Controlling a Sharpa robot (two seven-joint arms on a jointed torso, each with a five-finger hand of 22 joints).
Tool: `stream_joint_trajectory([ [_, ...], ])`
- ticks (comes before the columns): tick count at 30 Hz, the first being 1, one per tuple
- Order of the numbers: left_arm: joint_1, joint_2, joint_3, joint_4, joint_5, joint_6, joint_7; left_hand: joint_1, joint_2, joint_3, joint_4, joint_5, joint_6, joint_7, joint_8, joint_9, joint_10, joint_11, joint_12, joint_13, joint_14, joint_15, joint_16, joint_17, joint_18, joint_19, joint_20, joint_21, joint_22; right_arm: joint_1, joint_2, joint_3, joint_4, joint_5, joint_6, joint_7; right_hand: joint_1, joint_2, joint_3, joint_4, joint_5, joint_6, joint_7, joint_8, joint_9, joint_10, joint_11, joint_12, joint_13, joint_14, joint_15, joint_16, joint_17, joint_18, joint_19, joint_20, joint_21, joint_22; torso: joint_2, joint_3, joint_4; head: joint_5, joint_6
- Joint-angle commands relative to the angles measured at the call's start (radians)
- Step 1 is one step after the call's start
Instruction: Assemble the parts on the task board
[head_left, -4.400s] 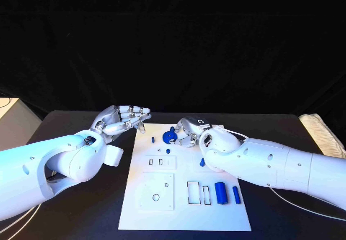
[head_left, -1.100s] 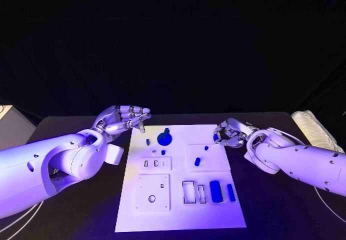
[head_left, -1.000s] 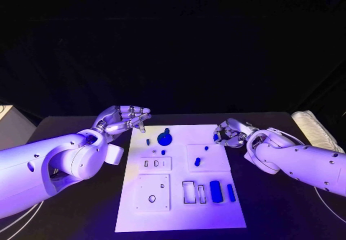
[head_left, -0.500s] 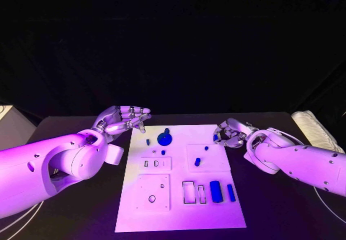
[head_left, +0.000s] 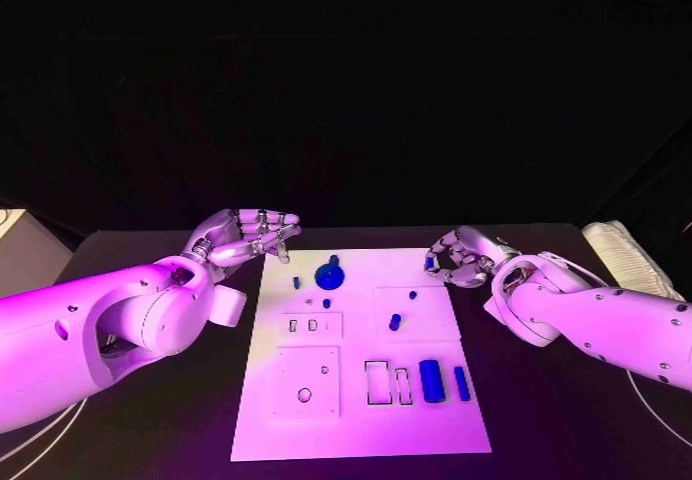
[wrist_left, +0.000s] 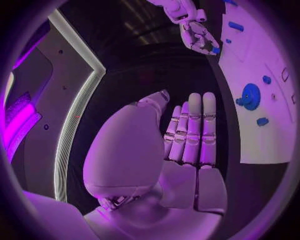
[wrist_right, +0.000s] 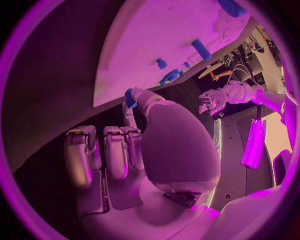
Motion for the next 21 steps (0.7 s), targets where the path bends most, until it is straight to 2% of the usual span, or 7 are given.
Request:
stream_joint_trajectory([
  [1,0.0,0.004,0.0,-0.003,-0.005,0.015,0.002,0.003,0.002,0.005,0.0,-0.007,-0.007,0.001,-0.005,0.001,-0.005,0.0,-0.005,-0.001,-0.007,0.0,0.007,-0.001,0.013,-0.005,0.002,0.007,0.002,0.015,-0.007,0.002,0.063,0.002,-0.048,-0.096,0.004,0.01,0.004,-0.001,0.003,0.026,-0.023,0.021,0.02,0.105,-0.005,0.005,0.263,0.104,-0.006,0.004,0.263,-0.014,0.105,-0.007,0.002,0.263,-0.008,-0.0045,-0.001,0.003,-0.005],
  [3,0.0,0.007,0.0,-0.008,-0.005,0.015,0.001,0.003,0.002,0.005,0.0,-0.007,-0.007,0.001,-0.005,0.001,-0.005,0.0,-0.005,-0.001,-0.007,0.0,0.007,-0.001,0.013,-0.005,0.002,0.007,0.002,0.02,-0.006,0.003,0.102,-0.007,-0.052,-0.124,0.004,0.01,0.005,-0.001,0.003,0.026,-0.023,0.021,0.02,0.105,-0.005,0.005,0.263,0.104,-0.006,0.004,0.263,-0.014,0.105,-0.007,0.002,0.263,-0.013,-0.0069,-0.0014,0.007,-0.011],
  [5,0.0,0.011,0.0,-0.013,-0.005,0.015,0.001,0.003,0.002,0.005,0.0,-0.007,-0.007,0.001,-0.005,0.001,-0.005,0.0,-0.005,-0.001,-0.007,0.0,0.007,-0.001,0.013,-0.005,0.002,0.007,0.002,0.023,0.002,0.003,0.134,-0.02,-0.054,-0.148,0.004,0.01,0.005,-0.002,0.004,0.026,-0.023,0.021,0.02,0.105,-0.006,0.005,0.263,0.104,-0.006,0.004,0.263,-0.014,0.105,-0.007,0.002,0.263,-0.015,-0.0076,-0.0014,0.011,-0.014],
  [9,0.0,0.023,-0.002,-0.027,-0.008,0.015,-0.003,0.004,0.003,0.005,-0.001,-0.007,-0.006,0.0,-0.005,0.002,-0.004,0.0,-0.004,-0.001,-0.007,0.0,0.007,-0.001,0.013,-0.006,0.002,0.008,0.002,0.021,0.042,0.001,0.185,-0.085,-0.047,-0.182,0.004,0.01,0.007,-0.004,0.004,0.024,-0.022,0.022,0.021,0.105,-0.006,0.005,0.263,0.104,-0.005,0.004,0.263,-0.014,0.105,-0.007,0.002,0.263,-0.025,-0.0118,-0.0018,0.018,-0.028],
  [14,0.0,0.041,-0.005,-0.041,-0.014,0.018,-0.007,0.004,0.004,0.008,-0.001,-0.008,-0.002,0.001,-0.002,0.004,0.009,-0.001,0.004,0.002,-0.006,0.0,0.012,-0.002,0.013,-0.009,0.002,0.013,0.005,-0.004,0.115,-0.007,0.218,-0.212,-0.04,-0.217,0.004,0.008,0.01,-0.01,0.004,0.02,-0.021,0.023,0.022,0.105,-0.005,0.005,0.263,0.104,-0.005,0.004,0.263,-0.014,0.105,-0.007,0.002,0.263,-0.037,-0.0165,0.0005,0.027,-0.045],
  [21,0.0,0.056,-0.01,-0.052,-0.023,0.018,-0.013,0.001,0.002,0.012,0.0,-0.008,-0.001,-0.001,0.0,0.007,0.034,-0.006,0.02,0.009,-0.001,-0.004,0.025,0.0,0.014,-0.012,0.001,0.024,0.011,-0.047,0.199,-0.011,0.218,-0.29,-0.044,-0.274,0.004,0.007,0.01,-0.011,0.003,0.02,-0.021,0.023,0.022,0.105,-0.005,0.005,0.263,0.104,-0.004,0.004,0.263,-0.014,0.105,-0.007,0.002,0.263,-0.043,-0.0191,0.0054,0.032,-0.052],
])
